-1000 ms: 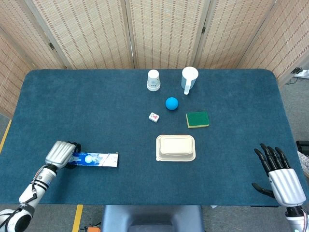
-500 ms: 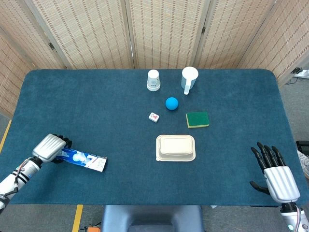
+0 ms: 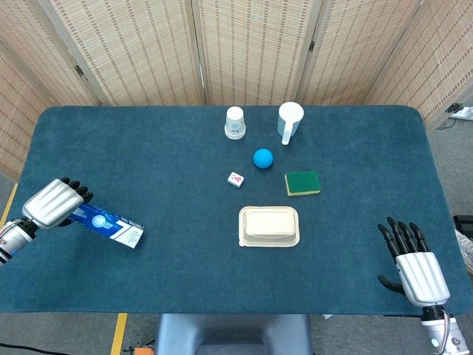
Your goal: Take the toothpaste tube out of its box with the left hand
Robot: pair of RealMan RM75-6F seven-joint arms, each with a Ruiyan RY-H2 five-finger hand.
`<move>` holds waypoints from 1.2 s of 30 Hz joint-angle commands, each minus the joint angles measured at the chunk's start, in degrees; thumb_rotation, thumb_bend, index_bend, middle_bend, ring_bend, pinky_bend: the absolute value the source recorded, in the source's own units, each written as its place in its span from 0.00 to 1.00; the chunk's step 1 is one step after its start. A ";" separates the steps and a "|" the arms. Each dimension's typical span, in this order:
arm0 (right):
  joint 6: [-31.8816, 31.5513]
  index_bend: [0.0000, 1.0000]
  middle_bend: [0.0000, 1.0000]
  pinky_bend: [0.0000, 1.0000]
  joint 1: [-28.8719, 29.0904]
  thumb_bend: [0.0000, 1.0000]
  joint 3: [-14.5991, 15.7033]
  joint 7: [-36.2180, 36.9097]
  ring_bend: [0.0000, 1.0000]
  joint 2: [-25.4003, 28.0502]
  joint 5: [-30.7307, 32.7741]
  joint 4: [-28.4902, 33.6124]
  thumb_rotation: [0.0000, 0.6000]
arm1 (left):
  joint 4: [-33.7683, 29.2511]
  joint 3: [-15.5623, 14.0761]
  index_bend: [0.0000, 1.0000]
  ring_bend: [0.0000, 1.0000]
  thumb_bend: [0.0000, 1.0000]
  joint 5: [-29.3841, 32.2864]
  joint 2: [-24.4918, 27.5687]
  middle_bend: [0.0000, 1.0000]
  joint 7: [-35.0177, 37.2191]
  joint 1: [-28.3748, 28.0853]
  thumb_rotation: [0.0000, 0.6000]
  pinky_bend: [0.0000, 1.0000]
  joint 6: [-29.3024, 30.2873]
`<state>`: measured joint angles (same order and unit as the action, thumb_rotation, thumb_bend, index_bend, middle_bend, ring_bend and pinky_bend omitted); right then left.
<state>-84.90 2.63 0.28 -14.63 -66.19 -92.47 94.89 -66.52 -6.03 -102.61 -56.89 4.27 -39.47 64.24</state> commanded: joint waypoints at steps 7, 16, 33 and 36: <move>-1.52 0.00 0.00 0.00 -0.56 0.13 0.40 1.30 0.00 0.41 -1.21 -0.41 1.00 | -5.94 3.14 0.48 0.43 0.23 0.07 5.46 0.54 -11.61 -1.85 1.00 0.52 -0.11; -1.95 0.00 0.00 0.00 -0.73 0.13 0.66 1.43 0.00 0.49 -1.82 -0.42 1.00 | -8.45 4.84 0.46 0.42 0.21 -2.34 9.34 0.53 -21.84 -1.89 1.00 0.51 2.19; -2.53 0.00 0.00 0.00 -0.92 0.13 0.86 2.18 0.00 0.76 -2.50 -0.61 1.00 | -18.32 8.68 0.39 0.35 0.17 2.45 13.05 0.46 -32.23 -0.49 1.00 0.45 -0.57; -2.52 0.00 0.00 0.00 -0.91 0.13 0.87 2.17 0.00 0.75 -2.56 -0.62 1.00 | -18.65 8.92 0.39 0.35 0.17 2.52 13.12 0.46 -32.47 -0.28 1.00 0.45 -0.64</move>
<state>-87.42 1.72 1.14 -12.46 -65.43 -95.03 94.27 -85.11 2.84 -100.09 -43.81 -28.17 -39.78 63.60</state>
